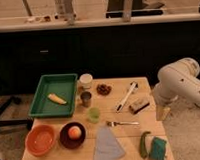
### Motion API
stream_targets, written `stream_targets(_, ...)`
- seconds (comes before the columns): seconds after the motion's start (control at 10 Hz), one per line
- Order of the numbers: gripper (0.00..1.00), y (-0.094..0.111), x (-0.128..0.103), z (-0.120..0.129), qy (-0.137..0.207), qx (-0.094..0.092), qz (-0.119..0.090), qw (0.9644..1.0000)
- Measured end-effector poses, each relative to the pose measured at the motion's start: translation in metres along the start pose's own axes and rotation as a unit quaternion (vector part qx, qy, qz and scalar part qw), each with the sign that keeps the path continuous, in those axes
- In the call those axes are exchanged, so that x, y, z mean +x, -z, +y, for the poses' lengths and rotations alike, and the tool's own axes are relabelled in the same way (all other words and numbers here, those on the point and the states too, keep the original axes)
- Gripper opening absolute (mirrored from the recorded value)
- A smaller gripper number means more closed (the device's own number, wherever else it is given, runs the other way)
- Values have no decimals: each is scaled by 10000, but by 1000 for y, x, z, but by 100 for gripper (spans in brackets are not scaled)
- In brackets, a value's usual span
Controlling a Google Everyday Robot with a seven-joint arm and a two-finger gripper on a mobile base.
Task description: Place apple in metal cup
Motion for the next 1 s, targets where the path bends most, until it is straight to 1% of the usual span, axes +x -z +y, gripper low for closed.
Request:
stream_targets(0.3, 80, 1, -22, 12, 345, 10, -41, 9994)
stream_targets(0.4, 80, 1, -36, 19, 490, 5, -83, 9988)
stream_targets(0.6, 80, -2, -48, 28, 610, -44, -137, 9980)
stream_targets(0.7, 80, -5, -57, 34, 692, -128, -223, 9973)
stream_targets(0.9, 80, -9, -66, 40, 755, -258, -370, 9961)
stream_targets(1.0, 80, -12, -73, 46, 792, -366, -467, 9951)
